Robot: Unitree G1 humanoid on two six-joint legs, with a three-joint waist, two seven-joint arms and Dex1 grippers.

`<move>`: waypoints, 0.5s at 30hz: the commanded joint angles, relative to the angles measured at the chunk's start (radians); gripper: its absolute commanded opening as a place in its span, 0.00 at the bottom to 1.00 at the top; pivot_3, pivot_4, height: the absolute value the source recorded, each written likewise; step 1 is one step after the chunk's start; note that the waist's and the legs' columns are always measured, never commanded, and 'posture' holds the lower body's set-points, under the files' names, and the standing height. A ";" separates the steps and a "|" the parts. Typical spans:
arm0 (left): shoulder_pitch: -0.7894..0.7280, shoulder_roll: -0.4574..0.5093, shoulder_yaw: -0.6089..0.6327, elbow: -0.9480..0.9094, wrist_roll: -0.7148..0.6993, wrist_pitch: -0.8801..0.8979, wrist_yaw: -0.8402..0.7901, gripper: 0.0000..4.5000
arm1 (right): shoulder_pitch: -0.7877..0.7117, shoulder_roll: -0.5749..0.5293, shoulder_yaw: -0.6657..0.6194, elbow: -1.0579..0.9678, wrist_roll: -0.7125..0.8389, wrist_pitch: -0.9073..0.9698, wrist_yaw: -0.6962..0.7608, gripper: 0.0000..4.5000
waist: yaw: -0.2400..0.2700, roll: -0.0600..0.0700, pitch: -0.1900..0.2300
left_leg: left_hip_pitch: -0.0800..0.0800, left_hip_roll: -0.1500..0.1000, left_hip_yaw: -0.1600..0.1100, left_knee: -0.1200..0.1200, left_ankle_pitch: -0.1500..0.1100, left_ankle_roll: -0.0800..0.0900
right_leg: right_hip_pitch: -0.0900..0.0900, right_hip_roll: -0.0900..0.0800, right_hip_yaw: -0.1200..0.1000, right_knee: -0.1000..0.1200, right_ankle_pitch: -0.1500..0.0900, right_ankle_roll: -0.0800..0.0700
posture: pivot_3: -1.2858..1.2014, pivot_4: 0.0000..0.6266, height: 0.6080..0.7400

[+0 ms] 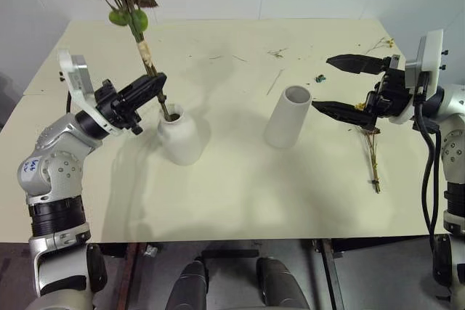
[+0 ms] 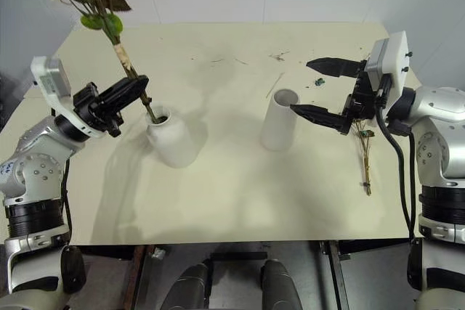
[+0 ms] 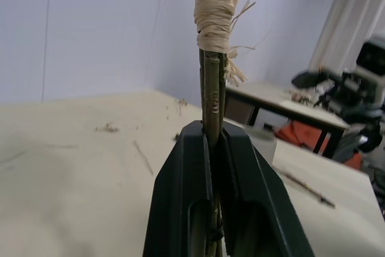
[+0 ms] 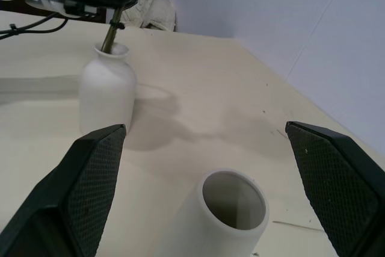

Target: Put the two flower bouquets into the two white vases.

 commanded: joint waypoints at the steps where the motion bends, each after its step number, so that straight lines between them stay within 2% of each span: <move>1: -0.005 -0.012 -0.018 -0.018 0.012 -0.053 -0.011 0.00 | 0.002 -0.004 -0.041 -0.033 0.021 0.000 -0.015 1.00 | 0.001 0.000 0.000 | 0.000 0.000 0.000 0.000 0.000 0.000 | 0.000 0.000 0.000 0.000 0.000 0.000 | 0.52 0.24 1.00; 11: -0.022 -0.045 -0.048 0.035 0.046 -0.166 -0.035 0.00 | 0.015 0.004 -0.050 -0.048 0.026 -0.004 -0.050 1.00 | -0.001 0.000 0.000 | 0.000 0.000 0.001 0.000 0.000 0.001 | 0.000 0.000 0.000 -0.001 0.000 0.000 | 0.52 0.24 1.00; 14: -0.014 -0.030 -0.028 0.008 0.013 -0.150 -0.039 0.00 | 0.017 0.004 -0.051 -0.050 0.028 -0.002 -0.057 1.00 | 0.000 0.000 0.000 | 0.000 0.000 0.001 0.000 0.000 0.001 | 0.000 0.000 0.000 -0.002 0.000 0.000 | 0.52 0.24 1.00; 15: -0.003 -0.016 -0.015 -0.015 0.005 -0.140 -0.031 0.07 | 0.018 0.002 -0.052 -0.051 0.030 -0.002 -0.057 1.00 | 0.000 0.000 0.000 | 0.000 0.000 0.001 0.000 0.000 0.001 | 0.000 0.000 0.000 -0.002 0.000 0.000 | 0.52 0.24 1.00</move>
